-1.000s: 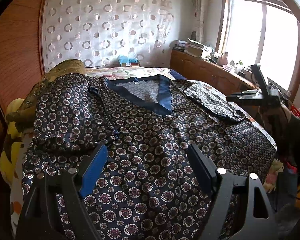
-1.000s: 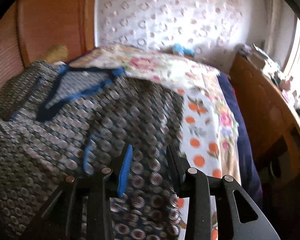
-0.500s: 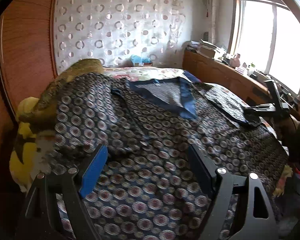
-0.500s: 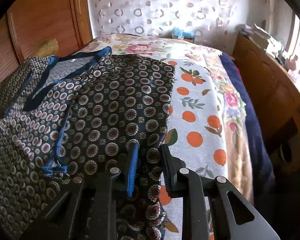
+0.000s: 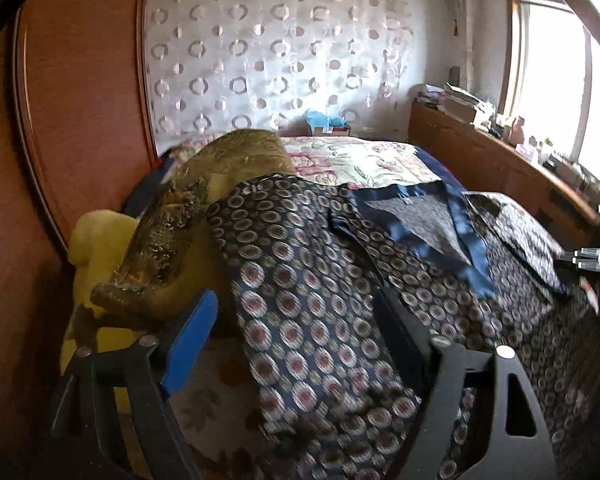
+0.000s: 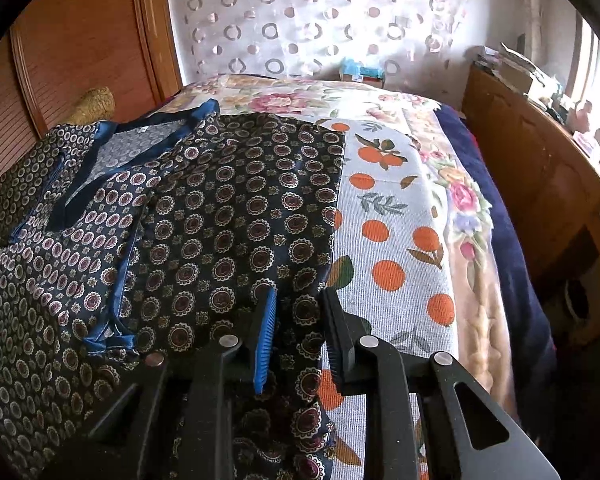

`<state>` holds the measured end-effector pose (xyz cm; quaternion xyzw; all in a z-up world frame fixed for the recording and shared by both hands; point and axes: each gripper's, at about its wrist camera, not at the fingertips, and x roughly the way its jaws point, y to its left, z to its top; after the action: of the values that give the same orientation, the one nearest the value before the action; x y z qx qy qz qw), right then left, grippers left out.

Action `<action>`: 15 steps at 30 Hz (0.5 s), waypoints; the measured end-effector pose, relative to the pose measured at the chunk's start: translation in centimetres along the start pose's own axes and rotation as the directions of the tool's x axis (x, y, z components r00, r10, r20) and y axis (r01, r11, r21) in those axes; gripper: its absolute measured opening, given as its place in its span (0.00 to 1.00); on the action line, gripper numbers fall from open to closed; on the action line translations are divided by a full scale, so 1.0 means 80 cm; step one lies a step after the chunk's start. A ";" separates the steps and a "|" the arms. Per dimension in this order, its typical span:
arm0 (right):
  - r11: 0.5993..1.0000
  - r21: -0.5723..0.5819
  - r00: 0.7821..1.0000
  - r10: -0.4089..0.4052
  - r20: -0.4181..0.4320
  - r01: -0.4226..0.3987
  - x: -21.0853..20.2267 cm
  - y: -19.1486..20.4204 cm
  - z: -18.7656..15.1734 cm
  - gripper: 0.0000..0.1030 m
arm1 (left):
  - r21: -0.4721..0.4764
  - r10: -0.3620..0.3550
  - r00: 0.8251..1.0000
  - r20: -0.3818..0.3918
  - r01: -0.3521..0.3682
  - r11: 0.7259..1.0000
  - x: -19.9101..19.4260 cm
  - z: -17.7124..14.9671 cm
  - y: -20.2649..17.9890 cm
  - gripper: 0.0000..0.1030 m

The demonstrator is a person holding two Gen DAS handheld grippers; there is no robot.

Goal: Fold small clothes
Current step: 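Grasp the shirt hem with the left gripper and lift it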

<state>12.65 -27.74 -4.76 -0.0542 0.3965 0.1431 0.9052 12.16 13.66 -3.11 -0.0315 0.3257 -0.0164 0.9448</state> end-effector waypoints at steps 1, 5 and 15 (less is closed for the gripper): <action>1.000 -0.002 1.000 -0.002 0.000 0.002 0.000 0.000 0.000 0.23 | -0.015 -0.008 1.000 -0.009 0.008 1.000 0.007 0.003 0.006 0.71; 1.000 -0.009 1.000 -0.008 0.000 0.008 0.000 0.001 0.001 0.23 | -0.075 -0.006 0.999 -0.049 0.002 0.997 0.034 0.016 0.029 0.63; 1.000 -0.006 1.000 -0.004 0.000 0.004 0.001 0.000 0.001 0.24 | -0.147 -0.046 0.991 -0.122 0.028 0.989 0.073 0.038 0.053 0.62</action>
<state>12.74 -27.68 -4.75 -0.0579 0.3958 0.1424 0.9054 18.67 17.75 -4.64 -0.1049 0.3838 -0.0121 0.9174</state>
